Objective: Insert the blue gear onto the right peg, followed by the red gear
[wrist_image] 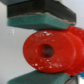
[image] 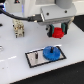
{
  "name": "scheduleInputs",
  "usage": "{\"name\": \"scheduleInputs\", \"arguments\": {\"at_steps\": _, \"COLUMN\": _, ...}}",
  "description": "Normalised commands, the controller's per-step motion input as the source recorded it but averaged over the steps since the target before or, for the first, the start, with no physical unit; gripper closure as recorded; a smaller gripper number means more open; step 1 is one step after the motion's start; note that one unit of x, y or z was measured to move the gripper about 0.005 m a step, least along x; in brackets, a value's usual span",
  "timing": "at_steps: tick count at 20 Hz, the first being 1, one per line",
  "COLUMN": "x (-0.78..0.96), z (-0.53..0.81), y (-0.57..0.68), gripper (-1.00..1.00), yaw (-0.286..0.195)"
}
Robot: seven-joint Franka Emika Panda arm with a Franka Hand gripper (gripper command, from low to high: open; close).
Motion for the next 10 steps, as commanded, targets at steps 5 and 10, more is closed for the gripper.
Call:
{"name": "scheduleInputs", "arguments": {"at_steps": 5, "x": 0.71, "z": 0.15, "y": -0.12, "gripper": 1.0, "yaw": 0.0}}
{"name": "scheduleInputs", "arguments": {"at_steps": 10, "x": 0.48, "z": 0.01, "y": -0.16, "gripper": 1.0, "yaw": 0.0}}
